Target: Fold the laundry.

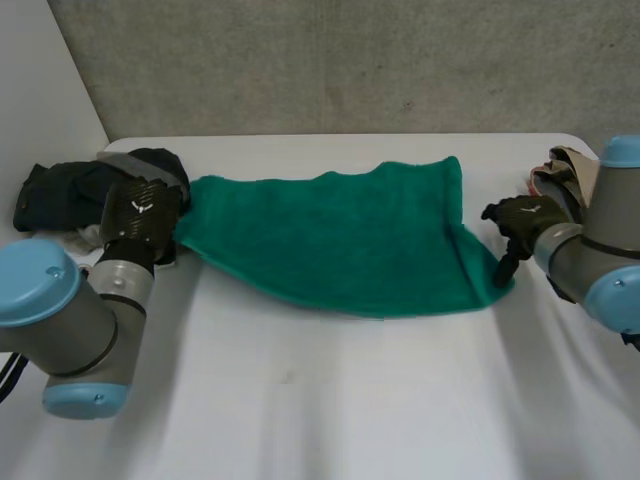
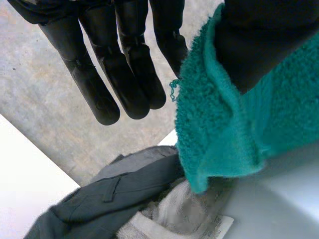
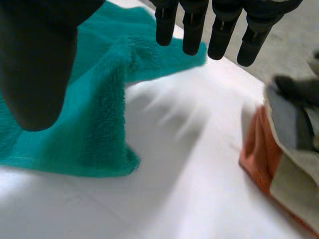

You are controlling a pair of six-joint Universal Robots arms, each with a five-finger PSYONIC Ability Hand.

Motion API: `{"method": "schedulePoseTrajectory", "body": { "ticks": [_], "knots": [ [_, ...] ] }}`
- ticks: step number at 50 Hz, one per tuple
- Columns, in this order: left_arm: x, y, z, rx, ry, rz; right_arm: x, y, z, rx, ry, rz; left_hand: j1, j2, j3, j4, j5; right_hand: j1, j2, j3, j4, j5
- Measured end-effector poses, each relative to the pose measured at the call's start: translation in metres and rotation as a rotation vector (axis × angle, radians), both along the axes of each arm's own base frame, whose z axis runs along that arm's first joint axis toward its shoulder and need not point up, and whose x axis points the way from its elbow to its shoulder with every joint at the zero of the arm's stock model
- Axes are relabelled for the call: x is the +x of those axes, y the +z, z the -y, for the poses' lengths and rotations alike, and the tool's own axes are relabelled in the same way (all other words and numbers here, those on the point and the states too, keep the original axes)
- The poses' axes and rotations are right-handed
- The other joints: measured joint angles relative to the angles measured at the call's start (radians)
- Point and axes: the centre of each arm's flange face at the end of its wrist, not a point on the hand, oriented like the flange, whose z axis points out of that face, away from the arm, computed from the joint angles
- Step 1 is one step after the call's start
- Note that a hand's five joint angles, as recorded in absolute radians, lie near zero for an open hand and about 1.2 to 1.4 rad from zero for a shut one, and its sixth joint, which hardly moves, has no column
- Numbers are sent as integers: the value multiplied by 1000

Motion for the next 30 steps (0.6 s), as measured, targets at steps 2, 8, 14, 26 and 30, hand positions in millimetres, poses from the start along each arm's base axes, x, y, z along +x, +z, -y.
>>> {"method": "schedulePoseTrajectory", "body": {
  "ticks": [2, 8, 14, 26, 30],
  "knots": [
    [0, 6, -3, -13, -8, -5, -8, 6, 3, 3, -31, 34, 0, 0, 0, 0, 0, 0, 0, 0, 0, -1],
    [1, 30, -11, -72, -39, -24, -38, 39, 2, 23, -84, 132, 0, 0, 0, 0, 0, 0, 0, 0, 0, 0],
    [1, 39, -14, -96, -52, -32, -43, 47, -12, 91, 3, 126, 0, 0, 0, 0, 0, 4, 9, 13, 3, 48],
    [-1, 41, -12, -107, -56, -37, -38, 10, -46, 110, 178, -88, 0, 0, 0, 0, 0, 15, 57, 67, 55, 105],
    [-2, 46, -10, -125, -57, -42, -37, -6, -49, 62, 183, -101, 0, 0, 0, 0, 0, 126, 126, 144, 133, 176]
  ]
}}
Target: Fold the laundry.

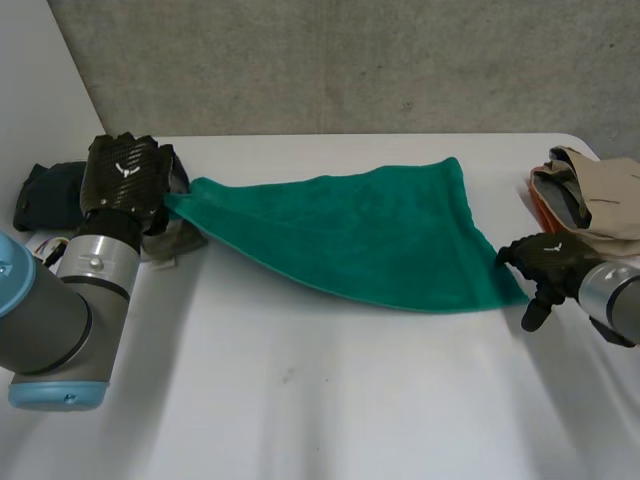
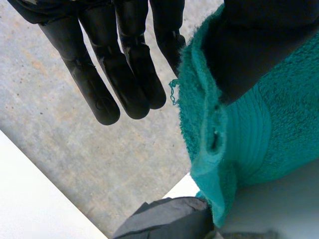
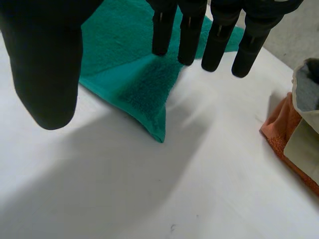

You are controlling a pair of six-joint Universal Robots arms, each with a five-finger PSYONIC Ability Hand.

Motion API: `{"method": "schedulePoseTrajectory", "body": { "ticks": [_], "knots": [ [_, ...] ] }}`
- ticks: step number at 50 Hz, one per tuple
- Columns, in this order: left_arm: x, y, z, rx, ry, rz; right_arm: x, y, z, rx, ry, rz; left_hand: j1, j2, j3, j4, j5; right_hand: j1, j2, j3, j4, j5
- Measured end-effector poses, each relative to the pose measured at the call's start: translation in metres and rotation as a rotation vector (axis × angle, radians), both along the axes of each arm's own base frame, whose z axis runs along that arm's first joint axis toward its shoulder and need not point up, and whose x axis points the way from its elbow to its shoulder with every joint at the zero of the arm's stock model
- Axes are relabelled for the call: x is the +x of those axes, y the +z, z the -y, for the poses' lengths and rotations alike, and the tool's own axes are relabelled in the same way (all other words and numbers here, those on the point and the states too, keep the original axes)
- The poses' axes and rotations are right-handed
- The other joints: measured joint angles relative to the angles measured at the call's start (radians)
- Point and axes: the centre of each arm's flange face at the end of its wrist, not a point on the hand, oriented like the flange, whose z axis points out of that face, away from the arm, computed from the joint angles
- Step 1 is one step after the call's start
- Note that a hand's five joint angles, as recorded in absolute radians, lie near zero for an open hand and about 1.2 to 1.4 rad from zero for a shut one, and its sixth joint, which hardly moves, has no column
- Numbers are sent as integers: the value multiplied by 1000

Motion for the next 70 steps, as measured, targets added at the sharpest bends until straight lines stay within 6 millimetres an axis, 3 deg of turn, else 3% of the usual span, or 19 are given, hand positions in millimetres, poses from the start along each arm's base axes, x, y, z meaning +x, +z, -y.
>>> {"method": "schedulePoseTrajectory", "body": {
  "ticks": [11, 27, 44, 50, 57, 60, 64, 70],
  "knots": [
    [-4, 13, 8, -43, -1, -15, 7, -27, 11, -131, 43, -19, 0, 0, 0, 0, 0, 119, 136, 125, 126, 122],
    [-4, 15, 10, -51, 1, -18, 11, -44, 31, -153, 78, -76, 0, 0, 0, 0, 0, 231, 240, 227, 226, 197],
    [-1, 16, 13, -54, 11, -19, 32, -38, 44, -216, 115, -64, 0, 0, 0, 0, 0, 291, 296, 290, 287, 275],
    [0, 17, 14, -55, 15, -19, 35, -36, 55, -243, 114, -61, 0, 0, 0, 0, 0, 721, 768, 746, 748, 729],
    [1, 15, 11, -29, 16, -3, 32, -14, 62, -285, 64, -55, 0, 0, 0, 0, 0, 721, 781, 771, 780, 737],
    [2, 13, 4, 9, 16, 20, 28, 4, 55, -286, 42, -61, 0, 0, 0, 0, 0, 721, 781, 771, 780, 737],
    [10, 12, -16, 99, 23, 83, 20, 33, 30, -223, 36, -91, 0, 0, 0, 0, 0, 721, 781, 771, 780, 737],
    [37, 6, -64, 294, 54, 248, -10, 64, -29, -12, 50, -234, 0, 0, 0, 0, 0, 721, 781, 772, 780, 737]
  ]
}}
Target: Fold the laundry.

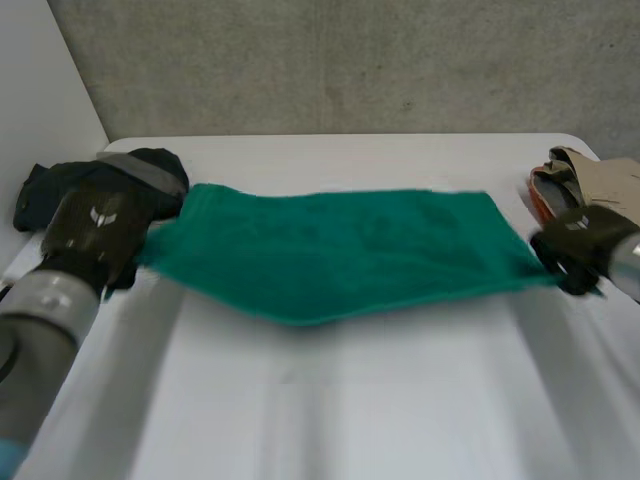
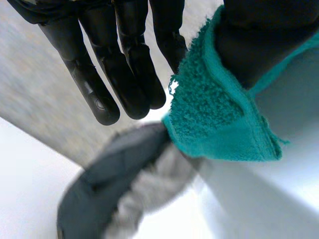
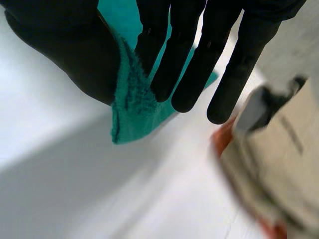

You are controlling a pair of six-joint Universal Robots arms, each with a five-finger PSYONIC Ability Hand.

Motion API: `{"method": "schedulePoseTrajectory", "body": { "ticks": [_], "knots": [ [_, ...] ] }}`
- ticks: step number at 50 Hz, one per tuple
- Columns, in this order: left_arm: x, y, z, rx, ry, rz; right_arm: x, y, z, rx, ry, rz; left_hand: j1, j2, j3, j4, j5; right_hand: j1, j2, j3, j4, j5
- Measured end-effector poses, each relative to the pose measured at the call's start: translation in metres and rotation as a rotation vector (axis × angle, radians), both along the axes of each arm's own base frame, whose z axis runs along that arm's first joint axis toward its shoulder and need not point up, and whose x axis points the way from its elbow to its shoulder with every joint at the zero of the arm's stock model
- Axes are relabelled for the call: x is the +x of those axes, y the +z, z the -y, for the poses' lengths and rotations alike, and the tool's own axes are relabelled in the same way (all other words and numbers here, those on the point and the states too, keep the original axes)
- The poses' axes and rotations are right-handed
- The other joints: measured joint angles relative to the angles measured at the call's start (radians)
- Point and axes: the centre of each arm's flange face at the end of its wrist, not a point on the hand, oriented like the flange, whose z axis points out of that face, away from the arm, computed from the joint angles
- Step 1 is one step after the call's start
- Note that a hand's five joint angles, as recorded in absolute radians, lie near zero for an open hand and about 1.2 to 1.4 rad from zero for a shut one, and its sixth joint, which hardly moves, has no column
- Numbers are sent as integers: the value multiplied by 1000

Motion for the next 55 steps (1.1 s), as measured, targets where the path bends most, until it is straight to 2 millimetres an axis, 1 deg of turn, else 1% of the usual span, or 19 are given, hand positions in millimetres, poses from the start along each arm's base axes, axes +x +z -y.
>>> {"method": "schedulePoseTrajectory", "body": {
  "ticks": [6, 10, 13, 19, 21, 26, 33, 35, 36, 37, 38, 39, 40, 41, 44, 49, 50, 51, 55],
  "knots": [
    [16, -20, -40, 173, -43, 161, -19, 3, -39, 137, 51, -141, 0, 0, 0, 0, 0, 0, 0, 1, 0, 0],
    [19, -29, -47, 223, -82, 210, -21, -1, -42, 137, 63, -160, 0, 0, 0, 0, 0, 0, 0, 1, 0, 0],
    [17, -36, -38, 222, -108, 225, -19, -9, -30, 96, 50, -144, 0, 0, 0, 0, 0, 0, 0, 1, 0, 0],
    [3, -39, 11, 81, -123, 209, -5, -30, 8, 9, 17, -94, 0, 0, 0, 0, 0, 0, 0, 1, 0, 0],
    [-6, -40, 36, 2, -127, 198, 5, -37, 25, -36, 5, -82, 0, 0, 0, 0, 0, 0, 0, 1, 1, 0],
    [-29, -46, 77, -108, -139, 181, 20, -49, 56, -123, -20, -83, 0, 0, 0, 0, 0, 0, 0, 1, 1, 0],
    [-54, -63, 118, -158, -100, 182, 31, -59, 91, -224, -43, -88, 0, 0, 0, 0, 0, -4, -6, -2, -3, -3],
    [-61, -69, 130, -165, -77, 182, 34, -61, 103, -256, -45, -86, 0, 0, 0, 0, 0, -88, -134, -134, -139, -105],
    [-65, -72, 135, -169, -69, 182, 37, -63, 109, -273, -43, -85, -47, -50, -51, -36, -36, -231, -285, -282, -288, -259],
    [-67, -73, 136, -170, -67, 183, 39, -64, 110, -277, -42, -85, -192, -186, -186, -167, -166, -311, -365, -361, -367, -341],
    [-72, -76, 140, -174, -63, 182, 40, -64, 112, -283, -41, -85, -514, -467, -462, -448, -442, -517, -571, -540, -545, -526],
    [-75, -77, 141, -177, -63, 181, 46, -65, 117, -301, -38, -83, -713, -638, -630, -621, -614, -679, -733, -717, -720, -709],
    [-79, -78, 142, -181, -64, 179, 50, -65, 118, -312, -38, -82, -873, -800, -771, -788, -771, -845, -893, -880, -886, -855],
    [-83, -78, 143, -186, -67, 176, 53, -63, 120, -325, -41, -79, -962, -919, -898, -917, -881, -899, -948, -942, -944, -918],
    [-90, -75, 142, -200, -74, 167, 59, -57, 122, -354, -51, -63, -978, -968, -955, -972, -929, -914, -972, -977, -978, -940],
    [-93, -49, 135, -245, -60, 131, 63, -29, 115, -401, -98, 24, -978, -991, -980, -995, -942, -914, -972, -977, -978, -940],
    [-93, -49, 135, -245, -60, 131, 63, -29, 115, -401, -98, 24, -978, -991, -980, -995, -942, -914, -972, -977, -978, -940],
    [-90, -37, 130, -256, -50, 111, 60, -18, 106, -399, -113, 60, -978, -991, -980, -995, -942, -914, -972, -977, -978, -940],
    [-84, -23, 119, -257, -39, 77, 55, -7, 86, -366, -120, 102, -978, -991, -980, -995, -942, -914, -972, -977, -978, -940]
  ]
}}
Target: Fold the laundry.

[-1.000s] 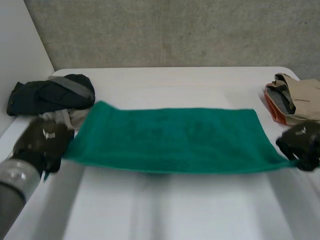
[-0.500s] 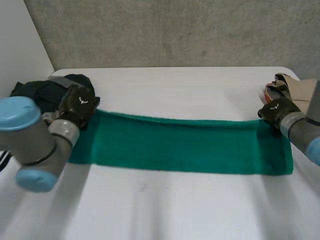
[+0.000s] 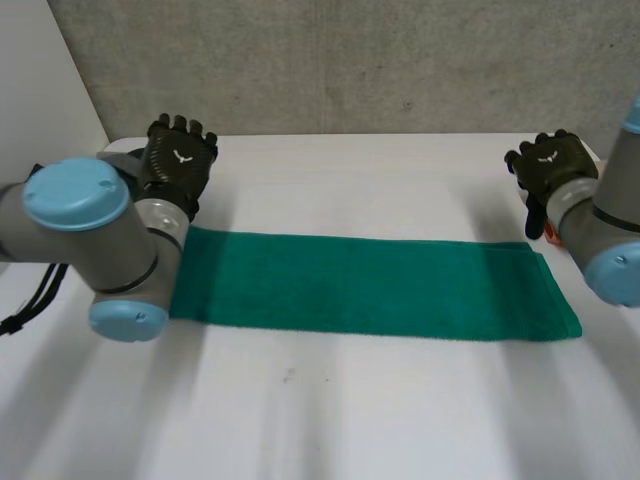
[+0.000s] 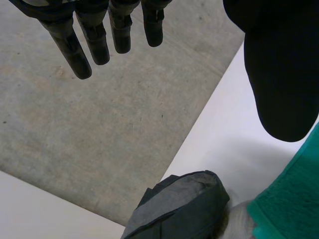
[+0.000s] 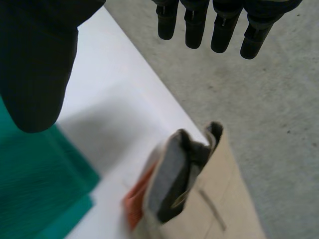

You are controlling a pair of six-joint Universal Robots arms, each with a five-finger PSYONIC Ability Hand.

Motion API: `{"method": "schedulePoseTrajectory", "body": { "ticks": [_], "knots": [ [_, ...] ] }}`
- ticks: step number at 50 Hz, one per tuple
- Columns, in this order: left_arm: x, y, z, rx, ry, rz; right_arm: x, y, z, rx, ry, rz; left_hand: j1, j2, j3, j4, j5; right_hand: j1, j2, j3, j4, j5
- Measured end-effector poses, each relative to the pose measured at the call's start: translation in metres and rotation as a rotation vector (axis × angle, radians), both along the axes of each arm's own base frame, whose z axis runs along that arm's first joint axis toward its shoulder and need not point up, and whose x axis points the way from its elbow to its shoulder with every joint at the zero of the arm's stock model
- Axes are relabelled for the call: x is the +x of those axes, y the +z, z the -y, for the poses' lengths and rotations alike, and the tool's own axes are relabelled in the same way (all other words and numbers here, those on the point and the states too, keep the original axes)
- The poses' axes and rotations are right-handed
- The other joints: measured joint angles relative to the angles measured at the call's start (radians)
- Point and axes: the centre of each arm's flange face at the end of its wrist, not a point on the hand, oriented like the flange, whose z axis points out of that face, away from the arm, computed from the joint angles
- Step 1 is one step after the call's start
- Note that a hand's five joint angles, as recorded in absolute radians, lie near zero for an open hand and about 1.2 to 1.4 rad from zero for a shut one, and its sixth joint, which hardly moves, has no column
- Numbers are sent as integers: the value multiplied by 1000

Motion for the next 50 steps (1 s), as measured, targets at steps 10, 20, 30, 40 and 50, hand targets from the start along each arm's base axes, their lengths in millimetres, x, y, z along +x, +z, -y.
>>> {"method": "schedulePoseTrajectory", "body": {
  "ticks": [10, 20, 30, 40, 50],
  "knots": [
    [23, 0, -51, 97, -28, -79, -49, -34, -75, 284, -25, 73, 0, 0, 0, 0, 0, 15, 63, 65, 57, 60],
    [27, -15, -65, 153, -57, -71, -68, -77, -93, 305, -21, 147, 0, 0, 0, 0, 0, 222, 223, 232, 228, 231],
    [26, -17, -64, 148, -58, -80, -73, -91, -75, 229, -33, 133, 0, 0, 0, 0, 0, 909, 967, 958, 953, 924],
    [29, -2, -69, 111, -57, -102, -131, -75, -39, 81, -187, -10, 0, 0, 0, 0, 0, 909, 971, 975, 977, 925],
    [44, 12, -71, 84, -23, -133, -133, -43, -19, -67, -146, -310, 0, 0, 0, 0, 0, 909, 972, 979, 979, 925]
  ]
}}
